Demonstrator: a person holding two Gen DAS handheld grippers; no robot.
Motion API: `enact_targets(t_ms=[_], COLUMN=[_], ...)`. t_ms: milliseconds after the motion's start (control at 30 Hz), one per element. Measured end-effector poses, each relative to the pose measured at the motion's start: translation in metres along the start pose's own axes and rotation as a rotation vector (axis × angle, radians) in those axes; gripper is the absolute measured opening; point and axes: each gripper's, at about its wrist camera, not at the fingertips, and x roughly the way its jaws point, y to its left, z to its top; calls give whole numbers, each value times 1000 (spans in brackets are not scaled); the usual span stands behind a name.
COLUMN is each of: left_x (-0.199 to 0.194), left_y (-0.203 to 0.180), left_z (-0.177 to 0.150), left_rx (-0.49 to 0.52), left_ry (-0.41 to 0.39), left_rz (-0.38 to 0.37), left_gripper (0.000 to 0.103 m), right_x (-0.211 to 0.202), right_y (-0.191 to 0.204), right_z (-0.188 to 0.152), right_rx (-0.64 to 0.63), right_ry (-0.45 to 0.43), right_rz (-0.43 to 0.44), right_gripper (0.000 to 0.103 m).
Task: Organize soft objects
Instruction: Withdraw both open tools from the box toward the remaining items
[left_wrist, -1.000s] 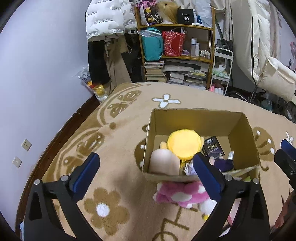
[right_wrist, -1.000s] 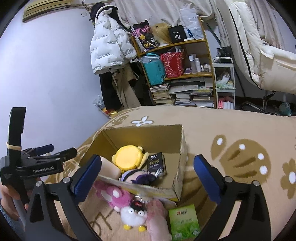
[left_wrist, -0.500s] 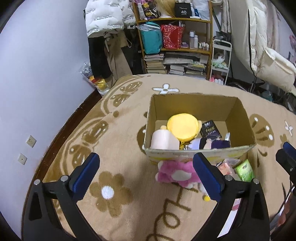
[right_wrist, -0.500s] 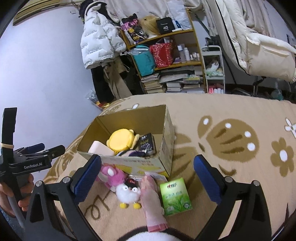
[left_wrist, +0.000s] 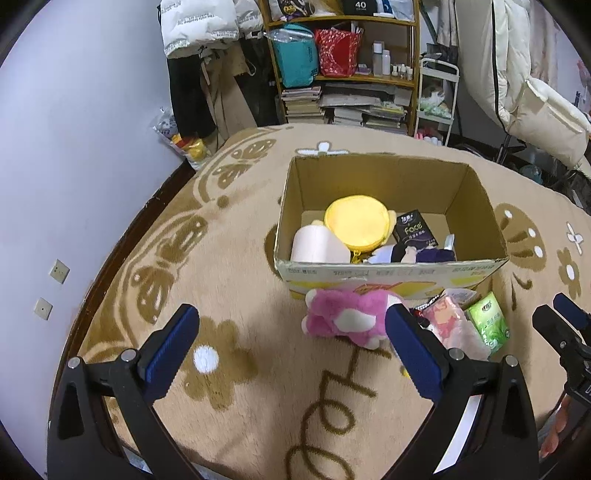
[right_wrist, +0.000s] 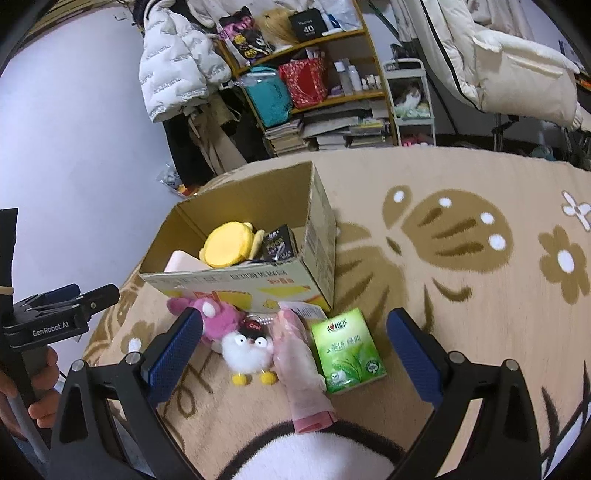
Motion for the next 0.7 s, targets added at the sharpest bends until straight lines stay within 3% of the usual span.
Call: enact_targets(t_ms=[700], left_x=[41], left_y=[-12], left_z=[1], left_rx=[14], left_ry=[84], left_rz=[-15], left_gripper=[100], right_x=[43], right_y=[-13], right_z=[-10], right_rx=[7], right_ry=[139], right_rz=[-100], right_gripper=[103])
